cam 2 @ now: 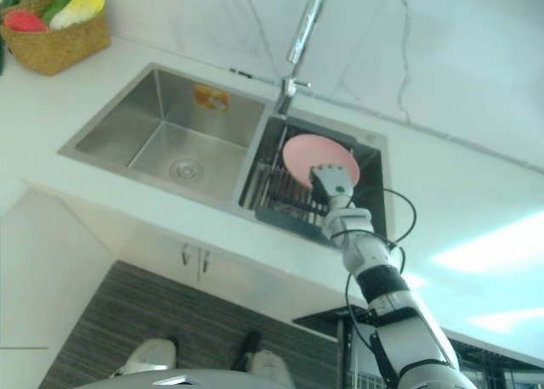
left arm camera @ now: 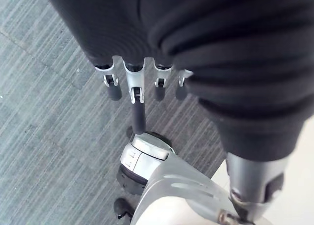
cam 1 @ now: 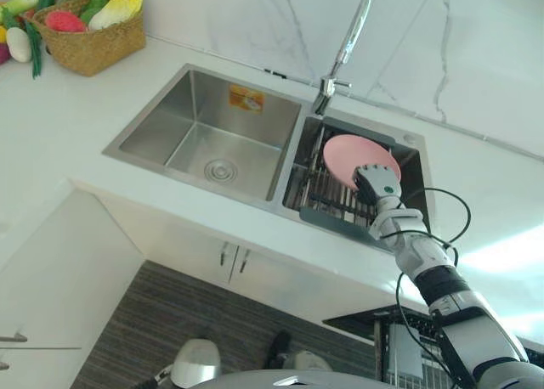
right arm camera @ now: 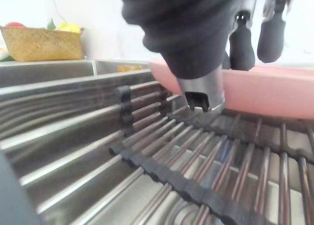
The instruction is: Walk over to the sink, pick up the cup, carry it to the dishwasher, place the cup inside the dishwasher, then close the dishwasher door
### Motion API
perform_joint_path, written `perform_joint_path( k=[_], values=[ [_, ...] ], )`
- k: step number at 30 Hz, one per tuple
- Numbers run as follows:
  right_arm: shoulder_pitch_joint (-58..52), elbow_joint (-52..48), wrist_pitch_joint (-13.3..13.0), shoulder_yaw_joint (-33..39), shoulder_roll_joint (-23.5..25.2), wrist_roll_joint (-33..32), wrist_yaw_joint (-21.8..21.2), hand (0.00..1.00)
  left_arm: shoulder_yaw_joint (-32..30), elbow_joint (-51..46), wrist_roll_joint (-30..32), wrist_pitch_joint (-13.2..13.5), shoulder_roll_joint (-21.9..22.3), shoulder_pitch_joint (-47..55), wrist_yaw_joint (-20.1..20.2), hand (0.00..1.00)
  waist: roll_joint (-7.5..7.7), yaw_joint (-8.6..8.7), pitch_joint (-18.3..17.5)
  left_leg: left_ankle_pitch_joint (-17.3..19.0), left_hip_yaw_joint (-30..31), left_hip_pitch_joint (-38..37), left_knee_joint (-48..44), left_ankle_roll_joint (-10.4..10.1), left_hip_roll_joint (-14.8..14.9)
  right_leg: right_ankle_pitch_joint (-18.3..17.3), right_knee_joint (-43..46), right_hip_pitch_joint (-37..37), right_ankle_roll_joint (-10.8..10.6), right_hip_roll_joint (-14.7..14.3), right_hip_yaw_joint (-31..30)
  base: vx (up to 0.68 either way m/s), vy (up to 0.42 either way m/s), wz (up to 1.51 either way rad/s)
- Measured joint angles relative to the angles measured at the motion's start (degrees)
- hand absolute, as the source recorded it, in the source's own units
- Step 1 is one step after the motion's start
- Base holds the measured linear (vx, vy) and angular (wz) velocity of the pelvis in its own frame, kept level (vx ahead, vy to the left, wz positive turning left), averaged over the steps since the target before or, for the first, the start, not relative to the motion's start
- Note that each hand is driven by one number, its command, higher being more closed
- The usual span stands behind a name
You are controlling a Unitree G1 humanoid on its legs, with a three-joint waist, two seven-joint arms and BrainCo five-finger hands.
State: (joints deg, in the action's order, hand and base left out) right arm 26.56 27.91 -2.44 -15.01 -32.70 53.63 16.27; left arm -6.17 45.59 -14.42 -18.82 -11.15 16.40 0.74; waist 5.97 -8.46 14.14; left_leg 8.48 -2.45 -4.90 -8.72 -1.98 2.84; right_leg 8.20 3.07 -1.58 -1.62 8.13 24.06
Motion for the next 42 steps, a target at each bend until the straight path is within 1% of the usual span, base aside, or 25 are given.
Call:
perform_joint_path(
  k=[3,4,5,8,12,15,17,20,21,22,24,28,31,33,34,35,37,39,41,42],
  values=[
    [-0.01,-3.44,-0.35,0.11,-1.86,-0.03,0.4,1.0,0.0,-0.02,-0.05,0.09,0.03,0.17,0.0,0.0,0.01,0.14,-0.01,0.03,-0.71,-0.06,-0.07,-0.05,0.01,-0.05,0.0,0.32,-0.06,-0.07,-0.76,-0.02,-0.003,-0.12],
    [-0.05,-4.83,-0.41,0.6,-2.52,-0.03,0.4,1.0,0.0,-0.01,-0.06,0.11,0.15,0.26,0.0,0.0,0.03,0.42,0.0,0.06,-0.79,-0.06,-0.12,-0.08,0.02,-0.11,0.0,0.41,-0.15,-0.1,-1.21,-0.02,-0.008,-0.1],
    [-0.17,-5.92,-0.53,1.76,-2.82,-0.03,0.39,1.0,0.0,-0.01,-0.07,0.12,0.22,0.38,0.0,0.0,0.07,0.75,-0.02,0.11,-0.95,-0.08,-0.24,-0.16,0.01,-0.34,0.0,0.42,-0.44,-0.09,-1.44,-0.02,-0.013,-0.09],
    [-0.72,-7.48,-1.14,3.0,-4.68,-0.13,0.4,1.0,-0.02,-0.07,-0.08,0.25,0.23,0.71,-0.07,0.0,0.32,1.02,-0.06,0.51,-1.66,-0.12,-0.88,-0.47,0.1,-1.39,0.16,0.45,-0.68,-0.15,-1.84,-0.01,-0.021,-0.1],
    [-1.7,-9.45,-1.46,4.82,-5.83,-0.31,0.42,1.0,-0.11,-0.05,-0.05,0.2,0.26,1.26,-0.27,0.0,0.63,1.16,-0.06,1.54,-2.76,-0.09,-2.51,-0.95,0.53,-2.57,0.85,0.75,-1.24,-0.42,-2.94,0.0,-0.012,-0.15],
    [-1.76,-9.47,-2.1,5.17,-6.92,-0.3,0.42,1.0,-0.15,0.01,-0.06,0.05,0.4,1.36,-0.3,0.0,0.95,1.46,-0.15,2.45,-3.2,0.01,-3.65,-0.86,0.56,-2.75,1.26,0.74,-1.48,-0.32,-3.29,0.02,0.022,-0.09],
    [-1.77,-9.57,-2.65,5.26,-7.38,-0.3,0.41,1.0,-0.3,0.03,-0.07,0.05,0.41,1.37,-0.31,0.0,1.16,1.68,-0.25,3.13,-3.6,0.01,-4.7,-0.15,0.57,-2.69,1.92,0.71,-1.43,-0.13,-3.44,0.04,0.034,-0.06],
    [-1.97,-10.05,-2.94,6.03,-7.38,-0.29,0.37,1.0,-0.35,0.05,-0.08,0.08,0.38,1.36,-0.37,0.0,1.32,1.86,-0.34,3.69,-3.76,0.14,-5.45,0.07,0.56,-2.68,2.0,0.61,-1.46,-0.07,-3.58,0.04,0.033,-0.02],
    [-2.53,-11.74,-2.94,7.28,-7.61,-0.29,0.37,1.0,-0.41,0.1,-0.12,0.1,0.38,1.37,-0.4,0.0,1.36,2.03,-0.36,4.12,-3.86,0.15,-5.67,0.26,0.52,-2.59,2.0,0.57,-1.52,-0.06,-3.85,0.04,0.032,-0.06],
    [-2.54,-12.56,-2.94,7.34,-8.38,-0.29,0.34,1.0,-0.45,0.16,-0.12,0.1,0.41,1.35,-0.4,0.0,1.3,2.05,-0.35,4.82,-4.11,0.2,-6.36,0.34,0.65,-2.59,2.0,0.5,-1.51,-0.23,-4.23,0.04,0.032,-0.09],
    [-2.61,-14.11,-2.88,7.73,-9.29,-0.29,0.21,1.0,-0.54,0.37,-0.12,0.14,0.31,1.32,-0.46,0.0,1.39,2.35,-0.41,5.13,-4.56,-0.16,-6.39,0.52,0.74,-2.52,2.0,0.39,-1.52,-0.32,-4.56,0.03,0.024,-0.12],
    [-3.82,-18.03,-1.49,11.95,-10.86,-0.36,-1.17,1.0,-0.58,0.74,-0.05,0.13,0.24,1.2,-0.5,0.0,1.38,2.94,-0.42,5.99,-5.83,-0.35,-6.98,0.96,0.75,-2.22,2.01,0.73,-1.37,-0.46,-5.52,0.02,0.026,-0.16],
    [-5.31,-19.15,-0.82,14.43,-10.9,-0.44,-1.28,1.0,-0.6,1.31,0.0,-0.06,0.1,1.13,-0.48,0.0,1.37,3.8,-0.43,6.24,-7.2,-0.88,-6.96,1.21,0.67,-2.01,2.17,1.08,-1.23,-0.48,-6.54,0.0,0.025,-0.21],
    [-8.05,-20.44,-0.3,16.45,-10.9,-0.45,-1.28,1.0,-0.59,1.39,0.06,-0.05,0.03,1.09,-0.35,0.0,1.34,4.08,-0.46,6.35,-8.28,-1.27,-6.73,1.37,0.59,-2.01,2.69,1.65,-1.23,-0.47,-7.66,-0.02,0.026,-0.29],
    [-9.67,-20.43,-0.07,17.54,-10.9,-0.45,-1.29,1.0,-0.59,2.0,0.11,-0.04,-0.04,0.82,-0.3,0.0,1.34,4.58,-0.47,6.42,-8.76,-1.4,-6.67,1.49,0.51,-2.01,2.84,1.89,-1.23,-0.43,-7.87,-0.03,0.011,-0.18],
    [-11.37,-20.35,0.42,18.77,-10.9,-0.45,-1.28,1.0,-0.56,2.64,0.29,-0.03,-0.08,0.59,-0.3,0.0,1.31,5.49,-0.48,6.44,-8.83,-1.4,-6.64,1.54,0.39,-2.01,2.97,2.0,-1.23,-0.43,-7.87,-0.03,-0.003,-0.14],
    [-14.53,-20.36,0.67,21.25,-10.9,-0.49,-1.18,1.0,-0.43,2.83,0.76,0.04,-0.04,0.57,-0.3,0.0,1.08,6.09,-0.62,6.34,-9.66,-1.35,-6.41,1.54,0.33,-2.02,3.96,3.11,-1.23,-0.41,-7.98,-0.04,-0.007,-0.19],
    [-17.41,-20.34,1.47,23.75,-10.89,-0.53,-1.12,1.0,-0.33,2.95,1.13,0.04,0.02,0.55,-0.3,0.0,0.91,6.91,-0.71,6.17,-10.22,-1.22,-6.09,1.54,0.07,-2.03,4.42,4.1,-1.22,-0.22,-8.39,-0.04,-0.009,-0.25],
    [-21.26,-20.27,2.6,26.71,-10.89,-1.84,-0.79,1.0,0.02,2.98,1.35,0.06,0.03,0.54,-0.24,0.0,0.52,8.3,-0.78,6.12,-10.65,-0.99,-5.99,1.52,-0.18,-2.04,5.17,5.2,-1.21,0.08,-9.33,-0.04,0.012,-0.17],
    [-22.06,-20.23,2.8,27.37,-10.88,-2.13,-0.69,1.0,0.04,2.98,1.64,0.09,0.04,0.54,-0.22,0.0,0.45,8.6,-0.82,6.12,-10.77,-0.86,-5.95,1.52,-0.25,-2.06,5.56,5.63,-1.17,0.17,-9.48,-0.05,0.018,-0.15]
  ],
)
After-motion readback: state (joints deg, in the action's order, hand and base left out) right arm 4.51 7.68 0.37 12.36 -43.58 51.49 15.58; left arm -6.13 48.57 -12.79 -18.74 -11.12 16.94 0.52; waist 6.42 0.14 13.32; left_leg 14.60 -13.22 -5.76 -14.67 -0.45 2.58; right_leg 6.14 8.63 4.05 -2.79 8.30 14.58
